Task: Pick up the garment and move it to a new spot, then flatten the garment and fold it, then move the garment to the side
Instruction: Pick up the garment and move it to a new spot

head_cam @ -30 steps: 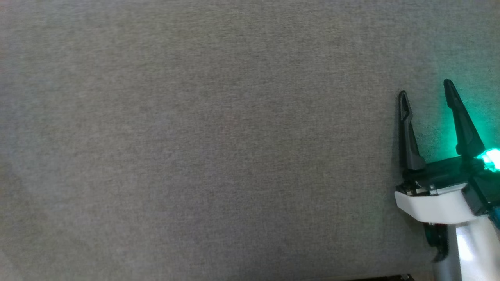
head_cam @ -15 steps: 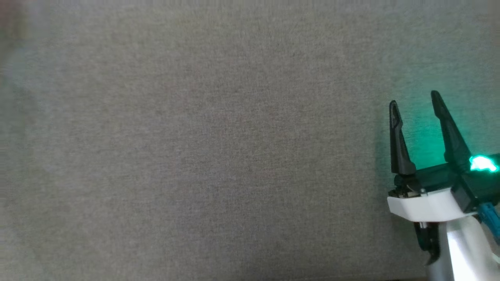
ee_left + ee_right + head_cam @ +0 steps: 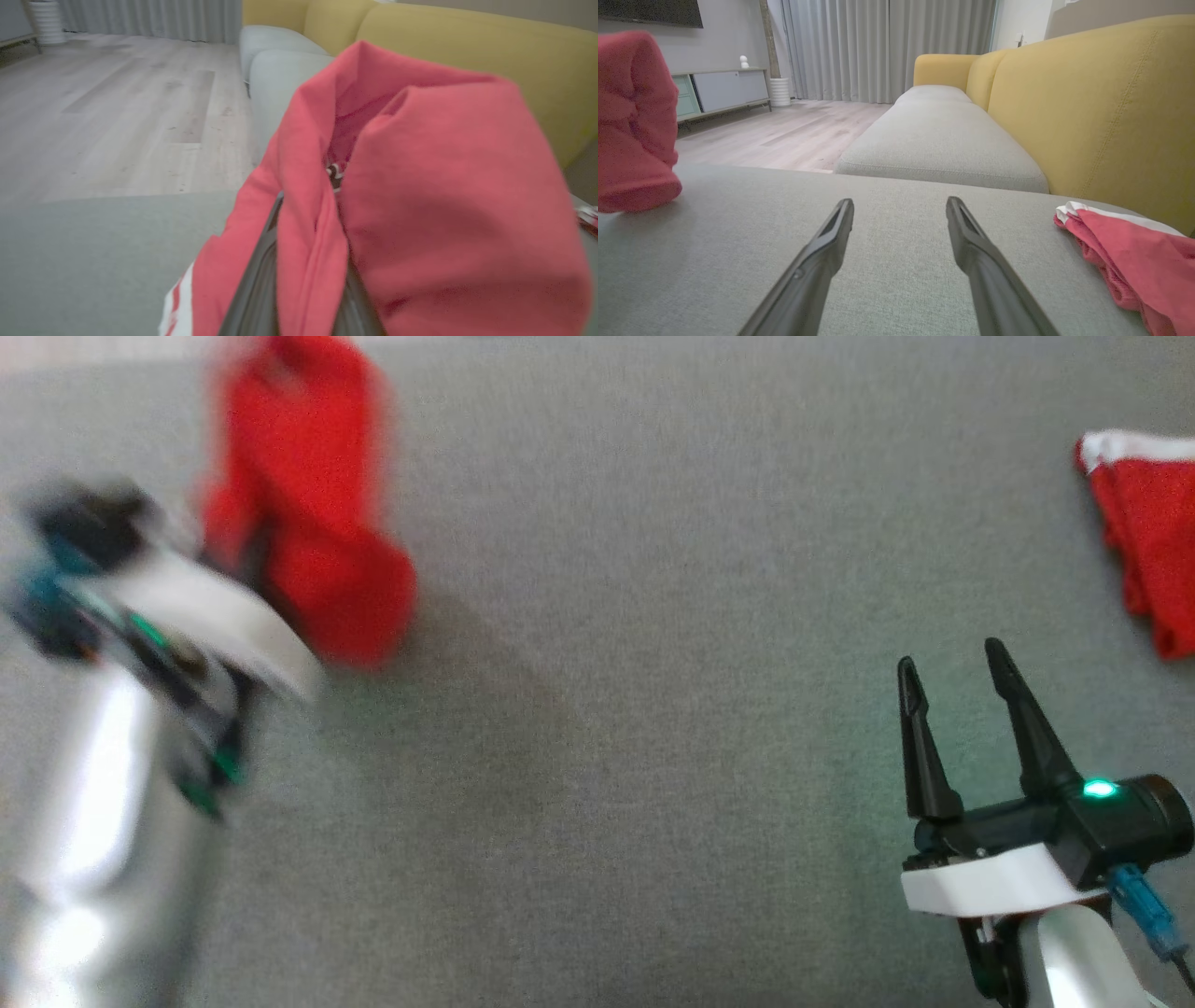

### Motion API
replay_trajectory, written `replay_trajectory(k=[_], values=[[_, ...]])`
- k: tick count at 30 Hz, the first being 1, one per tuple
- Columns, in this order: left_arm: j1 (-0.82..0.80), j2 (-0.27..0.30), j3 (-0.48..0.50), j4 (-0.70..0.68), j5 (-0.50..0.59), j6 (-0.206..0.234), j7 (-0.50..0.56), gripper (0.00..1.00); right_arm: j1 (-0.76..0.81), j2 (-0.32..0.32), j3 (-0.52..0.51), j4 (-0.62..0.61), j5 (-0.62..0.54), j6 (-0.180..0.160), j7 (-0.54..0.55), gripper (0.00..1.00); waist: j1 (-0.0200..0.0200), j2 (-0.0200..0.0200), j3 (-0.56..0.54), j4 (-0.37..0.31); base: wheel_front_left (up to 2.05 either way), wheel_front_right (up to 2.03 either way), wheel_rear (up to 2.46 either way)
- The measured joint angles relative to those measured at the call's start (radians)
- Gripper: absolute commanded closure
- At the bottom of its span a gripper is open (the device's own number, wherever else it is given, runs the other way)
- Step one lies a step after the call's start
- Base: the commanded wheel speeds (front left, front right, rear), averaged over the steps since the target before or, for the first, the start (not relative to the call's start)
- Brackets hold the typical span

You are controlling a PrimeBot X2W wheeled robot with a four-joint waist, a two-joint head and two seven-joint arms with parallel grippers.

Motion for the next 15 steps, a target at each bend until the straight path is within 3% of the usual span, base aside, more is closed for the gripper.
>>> replay_trajectory(k=[5,8,15], values=[[0.285,-0.043,-0.117,-0.281,0.029,0.088,0.065,1.0,0.005,0.001,0.01,0.009,0.008,0.0,0.0,0.0,0.0,0.0,-0.08,0.007,0.0,0.0,0.0],[0.409,-0.066,-0.18,-0.379,0.034,0.109,0.088,1.0,0.01,0.001,0.011,0.014,0.019,0.0,0.0,0.0,0.0001,0.0,-0.109,0.009,0.0,0.0,0.0],[0.483,-0.175,-0.359,-0.384,0.058,0.114,0.115,1.0,0.039,0.001,0.046,0.043,0.035,0.0,0.0,0.0,0.0004,0.0,-0.129,0.0,0.0,0.0,0.0]])
